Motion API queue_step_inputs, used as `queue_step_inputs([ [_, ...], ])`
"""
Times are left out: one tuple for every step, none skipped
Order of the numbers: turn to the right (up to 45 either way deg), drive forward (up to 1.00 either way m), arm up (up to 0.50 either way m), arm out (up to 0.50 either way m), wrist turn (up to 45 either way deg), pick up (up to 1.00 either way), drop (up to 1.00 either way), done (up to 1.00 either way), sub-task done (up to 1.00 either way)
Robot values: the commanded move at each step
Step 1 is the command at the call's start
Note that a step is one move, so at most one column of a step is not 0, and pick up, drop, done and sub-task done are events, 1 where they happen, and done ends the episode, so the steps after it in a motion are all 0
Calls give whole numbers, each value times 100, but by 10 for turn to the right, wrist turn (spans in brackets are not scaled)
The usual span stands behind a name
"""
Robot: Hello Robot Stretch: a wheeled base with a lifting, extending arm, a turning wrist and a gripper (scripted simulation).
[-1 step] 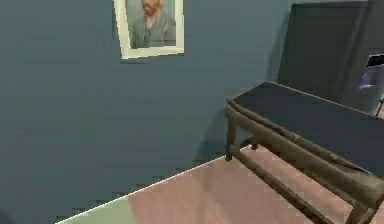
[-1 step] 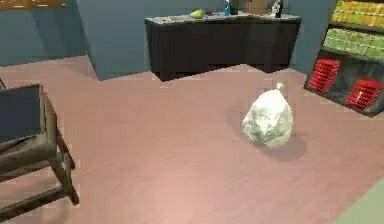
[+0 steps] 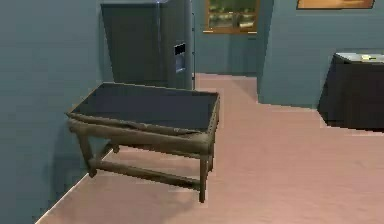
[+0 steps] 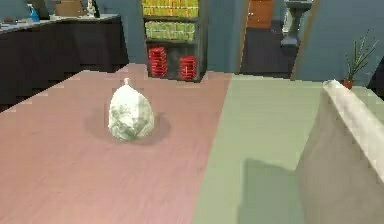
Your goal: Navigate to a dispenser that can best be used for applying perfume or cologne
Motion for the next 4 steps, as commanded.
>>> queue_step_inputs([
  [390,0,0,0,0,0,0,0,0],
  [0,100,0,0,0,0,0,0,0],
  [0,45,0,0,0,0,0,0,0],
  [240,0,0,0,0,0,0,0,0],
])
